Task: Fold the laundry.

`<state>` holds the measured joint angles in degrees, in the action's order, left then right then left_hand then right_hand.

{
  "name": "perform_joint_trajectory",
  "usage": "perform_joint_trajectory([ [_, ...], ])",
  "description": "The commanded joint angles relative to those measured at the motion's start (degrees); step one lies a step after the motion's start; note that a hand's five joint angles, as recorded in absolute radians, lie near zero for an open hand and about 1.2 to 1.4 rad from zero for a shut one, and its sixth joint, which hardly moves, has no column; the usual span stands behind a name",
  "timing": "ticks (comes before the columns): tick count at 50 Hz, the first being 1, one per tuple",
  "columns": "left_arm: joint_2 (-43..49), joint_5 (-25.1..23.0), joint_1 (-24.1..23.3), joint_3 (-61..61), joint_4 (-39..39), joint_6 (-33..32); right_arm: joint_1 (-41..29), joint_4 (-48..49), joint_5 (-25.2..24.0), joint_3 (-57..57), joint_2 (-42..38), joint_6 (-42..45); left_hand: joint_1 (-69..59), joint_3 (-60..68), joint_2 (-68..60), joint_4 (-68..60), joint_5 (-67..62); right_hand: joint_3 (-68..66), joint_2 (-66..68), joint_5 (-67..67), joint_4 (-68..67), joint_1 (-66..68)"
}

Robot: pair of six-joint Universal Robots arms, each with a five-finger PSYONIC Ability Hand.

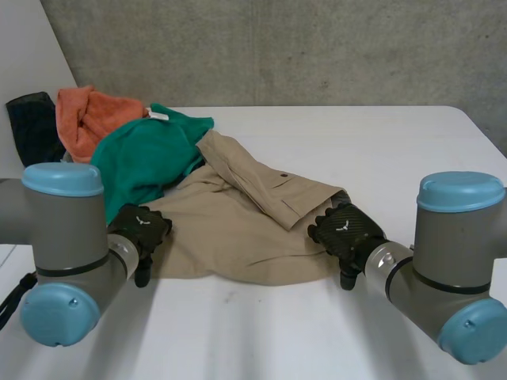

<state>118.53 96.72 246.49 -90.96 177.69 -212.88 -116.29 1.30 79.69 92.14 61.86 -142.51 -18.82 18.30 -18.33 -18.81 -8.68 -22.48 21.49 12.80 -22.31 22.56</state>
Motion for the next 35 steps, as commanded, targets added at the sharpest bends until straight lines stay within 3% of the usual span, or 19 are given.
perform_joint_trajectory([
  [1,3.6,0.1,0.3,0.9,2.9,-4.5,-0.5,2.5,1.1,-1.6,-2.7,1.5,-5.7,6.2,-6.2,-5.7,-5.8,-20.6,21.6,20.3,-20.8,20.5],
  [4,4.3,0.6,0.3,1.2,5.5,-5.4,-0.5,3.8,2.4,-2.3,-3.4,1.6,-21.9,22.5,-22.4,-21.9,-22.1,-42.8,43.8,42.5,-43.0,42.7],
  [6,4.3,1.2,0.1,1.5,8.2,-6.0,-0.6,4.2,3.7,-3.1,-3.9,1.6,-41.4,41.9,-41.9,-41.4,-41.5,-57.5,58.5,57.1,-57.6,57.4],
  [9,4.1,2.2,0.0,1.8,11.0,-6.7,-0.7,4.1,5.1,-3.5,-3.6,1.6,-61.1,61.7,-61.6,-61.1,-61.3,-57.5,58.5,57.2,-57.7,57.4],
  [14,-0.1,4.3,-0.7,3.2,12.2,-6.7,0.1,2.9,7.2,-3.6,2.5,-0.5,-61.2,61.7,-61.7,-61.2,-61.3,-57.5,58.5,57.2,-57.7,57.4],
  [18,-7.8,1.5,-1.4,4.1,10.8,-3.7,2.4,-1.2,6.4,-6.2,9.9,-1.5,-61.2,61.7,-61.7,-61.2,-61.3,-57.5,58.5,57.2,-57.7,57.4],
  [22,-17.6,-2.5,-1.7,7.1,6.4,0.9,5.1,-12.0,5.2,-13.2,15.6,-2.3,-61.2,61.7,-61.7,-61.2,-61.3,-57.5,58.5,57.2,-57.7,57.4],
  [28,-29.0,-6.5,-2.9,16.7,-7.9,8.6,8.2,-34.1,2.7,-29.5,19.3,-3.0,-61.2,61.7,-61.7,-61.2,-61.3,-57.5,58.5,57.2,-57.7,57.4],
  [35,-27.6,-7.6,-3.6,27.7,-22.1,13.5,9.8,-49.3,0.2,-41.2,17.6,-2.9,-61.2,61.7,-61.7,-61.2,-61.3,-57.5,58.5,57.2,-57.7,57.4],
])
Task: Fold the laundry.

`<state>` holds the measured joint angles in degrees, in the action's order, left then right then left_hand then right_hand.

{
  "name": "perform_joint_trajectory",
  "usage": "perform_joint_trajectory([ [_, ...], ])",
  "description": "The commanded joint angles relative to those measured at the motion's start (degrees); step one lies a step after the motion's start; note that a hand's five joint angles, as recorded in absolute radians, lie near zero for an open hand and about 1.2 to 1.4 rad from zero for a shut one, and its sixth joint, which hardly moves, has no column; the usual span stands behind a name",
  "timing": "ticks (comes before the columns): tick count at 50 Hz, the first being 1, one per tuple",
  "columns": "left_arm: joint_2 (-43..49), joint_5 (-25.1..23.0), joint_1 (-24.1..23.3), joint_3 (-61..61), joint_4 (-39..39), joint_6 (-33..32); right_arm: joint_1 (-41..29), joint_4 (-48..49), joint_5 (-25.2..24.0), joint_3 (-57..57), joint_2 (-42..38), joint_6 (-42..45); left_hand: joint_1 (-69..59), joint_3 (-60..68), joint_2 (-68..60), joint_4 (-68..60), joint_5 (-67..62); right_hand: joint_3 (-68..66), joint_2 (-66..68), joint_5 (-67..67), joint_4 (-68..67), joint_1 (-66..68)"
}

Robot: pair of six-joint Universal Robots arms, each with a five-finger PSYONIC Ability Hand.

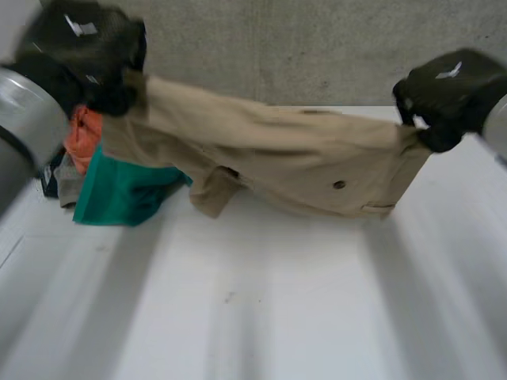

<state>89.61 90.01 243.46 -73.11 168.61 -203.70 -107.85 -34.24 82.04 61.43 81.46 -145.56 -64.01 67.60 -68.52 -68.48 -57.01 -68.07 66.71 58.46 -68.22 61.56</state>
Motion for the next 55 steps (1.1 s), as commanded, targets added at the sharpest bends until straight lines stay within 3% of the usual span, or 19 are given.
perform_joint_trajectory([
  [1,2.7,-0.8,-0.7,10.7,-14.2,4.4,1.5,-14.8,-2.2,-11.0,-2.7,0.3,-16.0,12.4,-11.5,-11.5,-13.0,-11.9,13.3,11.5,-11.8,18.4],
  [6,15.6,-1.0,-0.4,16.1,-21.5,4.4,1.3,-19.0,-2.0,-11.3,-10.8,2.6,-16.0,12.4,-11.5,-11.5,-13.0,-11.9,13.3,11.5,-11.8,18.4],
  [12,30.7,-0.2,-0.4,25.2,-22.5,3.9,-0.6,-18.4,-0.6,-12.1,-19.8,3.2,-16.0,12.4,-11.5,-11.5,-13.0,-11.9,13.3,11.5,-11.8,18.4],
  [18,41.2,0.0,-0.7,44.4,-21.7,1.8,-2.1,-7.9,3.3,-22.5,-28.3,-2.9,-16.0,12.4,-11.5,-11.5,-13.0,-11.9,13.3,11.5,-11.8,18.4],
  [20,41.9,-0.4,-0.8,49.6,-19.7,1.6,-2.3,-3.4,4.5,-26.7,-29.1,-5.2,-16.0,12.4,-11.5,-11.5,-13.0,-11.9,13.3,11.5,-11.8,18.4],
  [26,38.7,-2.0,-0.9,60.4,-0.4,3.4,-1.7,17.6,10.6,-35.0,-25.2,-15.0,-16.0,12.4,-11.5,-11.5,-13.0,-11.9,13.3,11.5,-11.8,18.4],
  [28,36.1,0.1,-0.6,59.1,7.4,5.8,-1.3,24.7,10.9,-34.2,-22.6,-15.5,-16.0,12.4,-11.5,-11.5,-13.0,-11.9,13.3,11.5,-11.8,18.4],
  [31,33.8,1.5,-0.4,56.5,12.0,8.5,-1.3,29.4,10.1,-33.0,-20.7,-15.4,-16.0,12.4,-11.5,-11.5,-13.0,-11.9,13.3,11.5,-11.8,18.4],
  [39,28.4,-3.1,0.6,37.9,12.0,15.3,-0.6,28.5,4.9,-23.7,-16.9,-15.2,-16.0,12.4,-11.5,-11.5,-13.0,-11.9,13.3,11.5,-11.8,18.4],
  [50,31.7,-5.3,1.3,8.7,19.4,13.6,2.2,28.5,-5.2,7.8,-16.7,-9.0,-16.0,12.4,-11.5,-11.5,-13.0,-11.9,13.3,11.5,-11.8,18.4],
  [55,36.7,-7.0,0.6,1.7,18.7,6.4,3.2,29.3,-6.3,18.7,-20.5,-2.2,-16.0,12.4,-11.5,-11.5,-13.0,-11.9,13.3,11.5,-11.8,18.4],
])
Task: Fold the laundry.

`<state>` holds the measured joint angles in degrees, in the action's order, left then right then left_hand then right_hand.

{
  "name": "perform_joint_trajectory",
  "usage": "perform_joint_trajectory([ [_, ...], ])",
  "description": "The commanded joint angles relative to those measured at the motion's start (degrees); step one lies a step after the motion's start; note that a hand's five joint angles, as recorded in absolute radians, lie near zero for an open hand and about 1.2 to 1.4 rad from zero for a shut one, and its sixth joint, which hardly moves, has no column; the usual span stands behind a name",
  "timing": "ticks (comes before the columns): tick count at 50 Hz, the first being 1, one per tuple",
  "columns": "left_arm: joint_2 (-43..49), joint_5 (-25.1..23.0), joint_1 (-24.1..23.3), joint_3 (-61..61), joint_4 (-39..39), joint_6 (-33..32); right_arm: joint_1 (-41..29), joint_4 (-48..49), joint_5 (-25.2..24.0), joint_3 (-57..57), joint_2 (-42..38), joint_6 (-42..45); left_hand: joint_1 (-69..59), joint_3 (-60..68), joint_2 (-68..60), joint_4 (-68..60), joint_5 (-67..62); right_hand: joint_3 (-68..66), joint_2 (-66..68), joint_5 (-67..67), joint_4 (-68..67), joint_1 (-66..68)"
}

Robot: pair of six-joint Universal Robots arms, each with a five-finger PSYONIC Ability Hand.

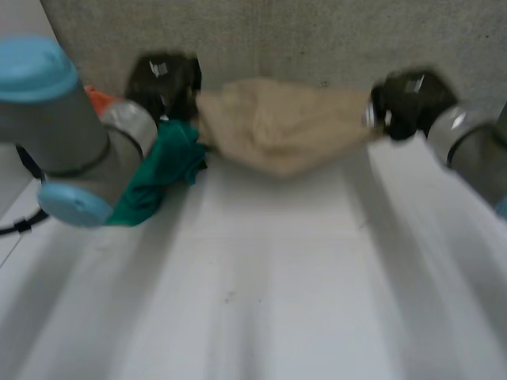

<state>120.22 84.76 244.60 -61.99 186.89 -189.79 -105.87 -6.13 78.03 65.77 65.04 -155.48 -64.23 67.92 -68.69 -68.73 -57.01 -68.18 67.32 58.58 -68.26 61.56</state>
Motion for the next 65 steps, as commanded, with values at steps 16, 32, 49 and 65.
perform_joint_trajectory([
  [16,-4.5,-1.2,-4.1,-21.2,-17.7,-15.8,4.1,-26.7,-1.7,22.2,6.0,21.6,-15.8,12.1,-11.3,-11.3,-13.0,-11.8,12.7,11.4,-11.7,18.4],
  [32,-10.7,3.0,-9.7,-25.3,-35.0,-18.5,11.0,-40.3,-5.5,25.5,14.0,34.2,-15.8,12.1,-11.3,-11.3,-13.0,-11.8,12.7,11.4,-11.7,18.4],
  [49,19.9,6.7,-8.8,29.4,-20.2,-20.4,7.0,-6.8,6.2,12.5,-1.4,12.3,-15.8,12.1,-11.3,-11.3,-13.0,-11.8,12.7,11.4,-11.7,18.4],
  [65,47.0,2.9,-8.7,60.8,-14.0,-24.4,2.3,19.2,18.1,4.9,-15.6,12.4,-15.8,12.1,-11.3,-11.3,-13.0,-11.8,12.7,11.4,-11.7,18.4],
])
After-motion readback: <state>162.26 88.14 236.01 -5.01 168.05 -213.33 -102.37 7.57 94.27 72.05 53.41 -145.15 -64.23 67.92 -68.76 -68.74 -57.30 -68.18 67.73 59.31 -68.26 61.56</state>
